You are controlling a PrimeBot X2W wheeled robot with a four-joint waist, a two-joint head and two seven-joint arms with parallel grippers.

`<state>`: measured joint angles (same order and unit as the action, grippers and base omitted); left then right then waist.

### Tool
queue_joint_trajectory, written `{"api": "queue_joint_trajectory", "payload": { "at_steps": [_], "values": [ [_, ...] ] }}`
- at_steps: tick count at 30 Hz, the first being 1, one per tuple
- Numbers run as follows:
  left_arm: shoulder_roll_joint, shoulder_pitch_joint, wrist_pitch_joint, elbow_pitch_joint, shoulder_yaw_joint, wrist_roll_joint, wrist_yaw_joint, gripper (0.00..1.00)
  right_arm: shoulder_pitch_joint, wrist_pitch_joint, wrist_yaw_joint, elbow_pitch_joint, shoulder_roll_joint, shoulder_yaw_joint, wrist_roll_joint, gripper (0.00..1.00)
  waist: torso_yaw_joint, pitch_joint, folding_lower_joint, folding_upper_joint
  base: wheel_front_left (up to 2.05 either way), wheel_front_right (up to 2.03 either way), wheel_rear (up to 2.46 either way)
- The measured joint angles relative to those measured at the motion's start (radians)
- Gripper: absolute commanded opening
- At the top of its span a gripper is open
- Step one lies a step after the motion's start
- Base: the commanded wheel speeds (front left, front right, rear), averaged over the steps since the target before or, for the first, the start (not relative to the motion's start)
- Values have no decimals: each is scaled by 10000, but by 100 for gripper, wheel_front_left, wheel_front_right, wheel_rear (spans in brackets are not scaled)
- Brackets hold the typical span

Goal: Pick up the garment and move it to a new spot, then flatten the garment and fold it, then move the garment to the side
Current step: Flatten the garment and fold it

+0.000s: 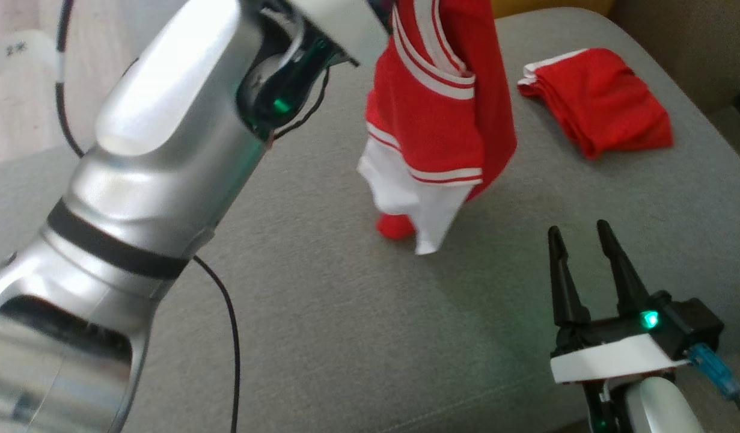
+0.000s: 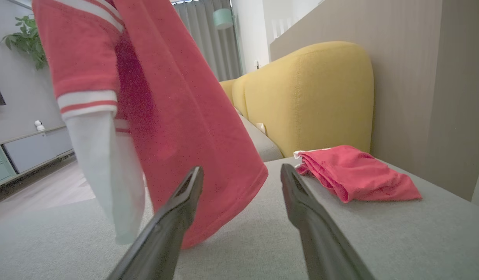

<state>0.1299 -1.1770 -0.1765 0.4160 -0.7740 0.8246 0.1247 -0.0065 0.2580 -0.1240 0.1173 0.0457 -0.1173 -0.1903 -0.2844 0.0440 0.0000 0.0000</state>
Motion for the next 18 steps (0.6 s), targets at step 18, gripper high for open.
{"api": "queue_joint_trajectory", "payload": {
  "at_steps": [18],
  "values": [
    [2648, 9189, -715, -1446, 1755, 2303, -1534, 0, 263, 0, 0, -464, -6, 679, 794, 100, 2109, 723, 0, 0, 0, 0, 0]
  ]
}}
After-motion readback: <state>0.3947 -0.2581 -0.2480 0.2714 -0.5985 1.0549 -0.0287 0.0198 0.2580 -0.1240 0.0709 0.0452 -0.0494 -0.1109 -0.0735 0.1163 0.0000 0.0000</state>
